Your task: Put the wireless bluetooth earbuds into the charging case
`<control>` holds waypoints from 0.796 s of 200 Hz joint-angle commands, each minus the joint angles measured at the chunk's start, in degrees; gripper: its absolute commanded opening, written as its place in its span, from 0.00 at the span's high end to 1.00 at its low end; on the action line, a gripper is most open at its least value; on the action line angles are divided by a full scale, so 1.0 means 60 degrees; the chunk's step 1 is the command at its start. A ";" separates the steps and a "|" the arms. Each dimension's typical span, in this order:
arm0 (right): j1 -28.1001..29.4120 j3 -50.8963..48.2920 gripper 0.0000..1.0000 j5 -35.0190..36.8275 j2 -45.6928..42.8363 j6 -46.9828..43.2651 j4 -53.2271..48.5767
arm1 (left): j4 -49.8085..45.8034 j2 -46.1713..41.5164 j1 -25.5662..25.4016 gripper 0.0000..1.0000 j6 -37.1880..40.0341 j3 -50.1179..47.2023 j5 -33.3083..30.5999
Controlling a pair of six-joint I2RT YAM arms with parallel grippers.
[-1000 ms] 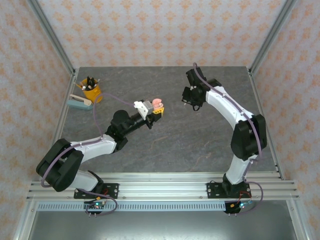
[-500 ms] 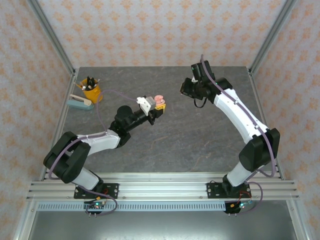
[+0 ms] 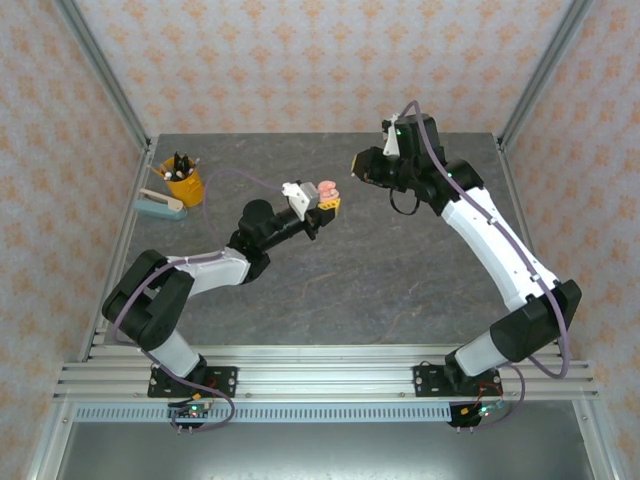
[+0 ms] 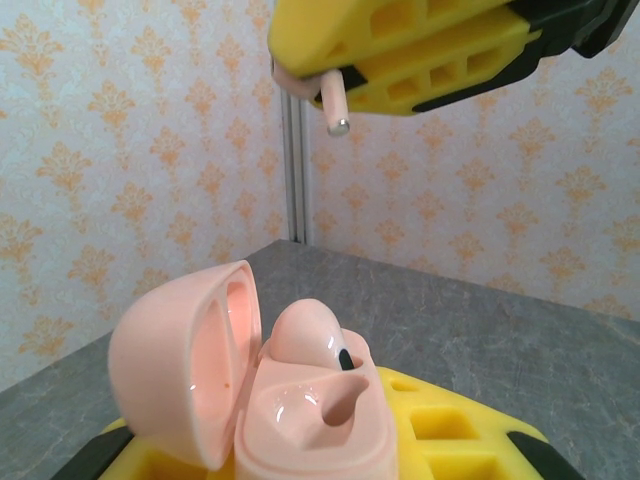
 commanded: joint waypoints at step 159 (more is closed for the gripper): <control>0.0479 -0.0524 0.84 -0.1298 -0.0354 -0.0872 0.0846 | -0.0015 0.0173 0.0083 1.00 -0.0213 0.1172 0.0375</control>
